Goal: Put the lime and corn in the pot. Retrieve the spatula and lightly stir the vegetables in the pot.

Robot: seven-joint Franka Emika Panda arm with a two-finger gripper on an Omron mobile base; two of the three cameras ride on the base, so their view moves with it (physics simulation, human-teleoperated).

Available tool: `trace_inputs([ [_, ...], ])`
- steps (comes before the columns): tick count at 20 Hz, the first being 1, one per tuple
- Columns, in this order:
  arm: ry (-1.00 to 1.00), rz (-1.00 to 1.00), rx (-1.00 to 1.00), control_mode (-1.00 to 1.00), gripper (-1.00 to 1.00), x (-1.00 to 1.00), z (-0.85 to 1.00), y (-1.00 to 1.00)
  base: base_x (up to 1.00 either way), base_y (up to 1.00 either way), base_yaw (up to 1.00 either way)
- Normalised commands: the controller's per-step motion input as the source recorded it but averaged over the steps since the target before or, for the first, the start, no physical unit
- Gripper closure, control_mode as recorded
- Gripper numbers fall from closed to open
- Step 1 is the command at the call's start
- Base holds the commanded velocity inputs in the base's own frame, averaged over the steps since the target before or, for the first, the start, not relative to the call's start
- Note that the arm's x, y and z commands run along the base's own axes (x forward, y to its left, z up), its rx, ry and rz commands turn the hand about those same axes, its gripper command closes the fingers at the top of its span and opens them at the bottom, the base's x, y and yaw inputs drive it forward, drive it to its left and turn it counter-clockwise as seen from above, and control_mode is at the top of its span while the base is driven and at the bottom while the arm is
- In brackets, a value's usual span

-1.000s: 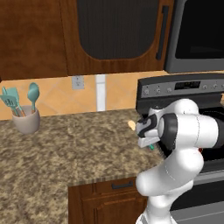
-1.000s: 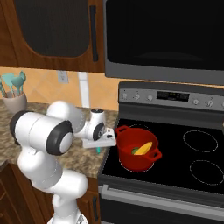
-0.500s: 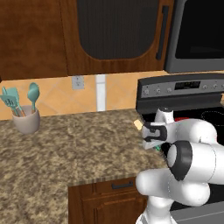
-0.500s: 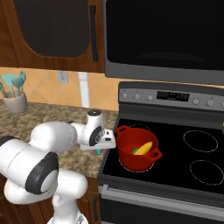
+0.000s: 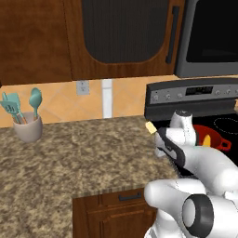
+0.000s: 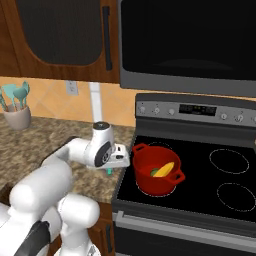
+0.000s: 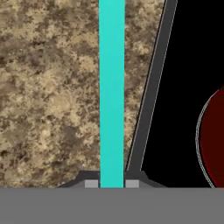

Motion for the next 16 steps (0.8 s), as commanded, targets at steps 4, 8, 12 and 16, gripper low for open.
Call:
trace_inputs([
  [4, -0.01, 0.00, 0.00, -1.00, 1.00, -0.44, 0.78, 0.00, 0.00, 0.00, 0.00],
  [8, 0.00, -0.08, 0.05, -1.00, 1.00, -0.39, 0.72, -0.24, 0.00, 0.00, 0.00],
  [12, 0.05, -0.16, 0.23, -1.00, 1.00, -0.08, 0.36, -0.51, 0.00, 0.00, 0.00],
  [16, 0.01, -0.11, 0.49, -1.00, 1.00, 0.00, 0.53, -0.54, 0.00, 0.00, 0.00],
])
